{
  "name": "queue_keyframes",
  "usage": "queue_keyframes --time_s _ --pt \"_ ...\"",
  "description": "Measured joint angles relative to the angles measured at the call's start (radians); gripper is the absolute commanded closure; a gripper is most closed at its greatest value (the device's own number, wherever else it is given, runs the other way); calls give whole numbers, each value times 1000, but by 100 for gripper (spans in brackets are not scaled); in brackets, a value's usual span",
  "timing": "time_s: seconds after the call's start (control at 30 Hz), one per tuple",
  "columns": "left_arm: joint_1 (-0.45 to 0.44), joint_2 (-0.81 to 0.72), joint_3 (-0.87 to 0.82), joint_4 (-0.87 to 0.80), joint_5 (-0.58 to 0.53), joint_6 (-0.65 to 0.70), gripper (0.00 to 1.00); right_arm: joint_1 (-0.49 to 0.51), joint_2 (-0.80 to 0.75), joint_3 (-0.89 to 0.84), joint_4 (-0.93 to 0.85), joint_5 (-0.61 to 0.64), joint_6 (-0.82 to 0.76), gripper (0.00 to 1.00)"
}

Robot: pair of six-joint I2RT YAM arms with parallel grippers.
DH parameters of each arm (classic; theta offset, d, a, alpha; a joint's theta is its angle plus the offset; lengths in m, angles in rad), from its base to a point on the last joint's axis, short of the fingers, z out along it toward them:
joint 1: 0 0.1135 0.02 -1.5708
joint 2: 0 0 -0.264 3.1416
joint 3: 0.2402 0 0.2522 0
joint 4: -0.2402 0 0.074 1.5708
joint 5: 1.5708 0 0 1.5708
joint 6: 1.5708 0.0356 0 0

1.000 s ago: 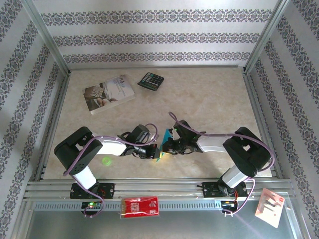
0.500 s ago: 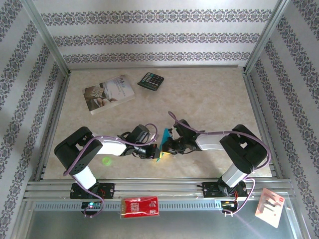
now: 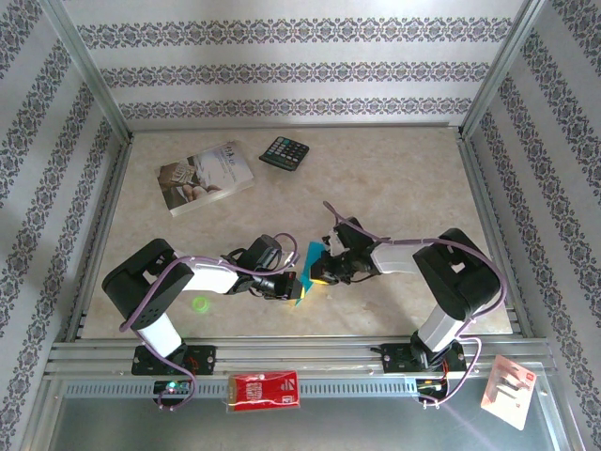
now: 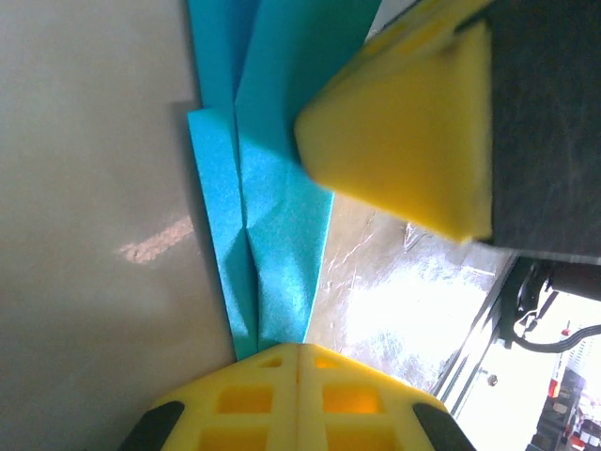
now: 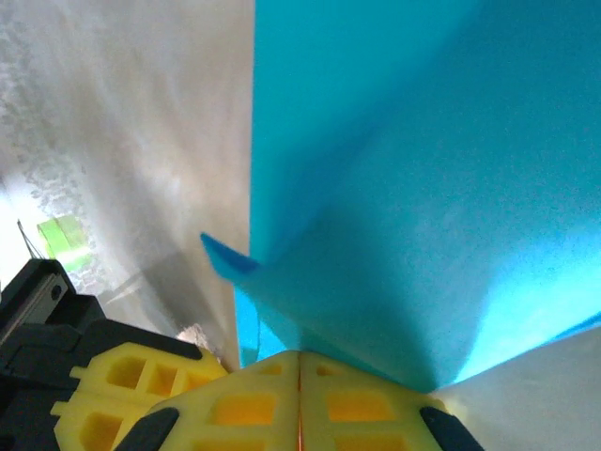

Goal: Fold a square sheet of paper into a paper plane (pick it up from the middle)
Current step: Fold the wing for the fifth time at the center of the table.

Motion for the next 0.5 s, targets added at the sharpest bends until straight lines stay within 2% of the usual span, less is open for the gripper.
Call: queue_keyframes --time_s 0.5 --pt "11 14 13 -16 29 19 100 -109 57 91 -114 -35 -60 92"
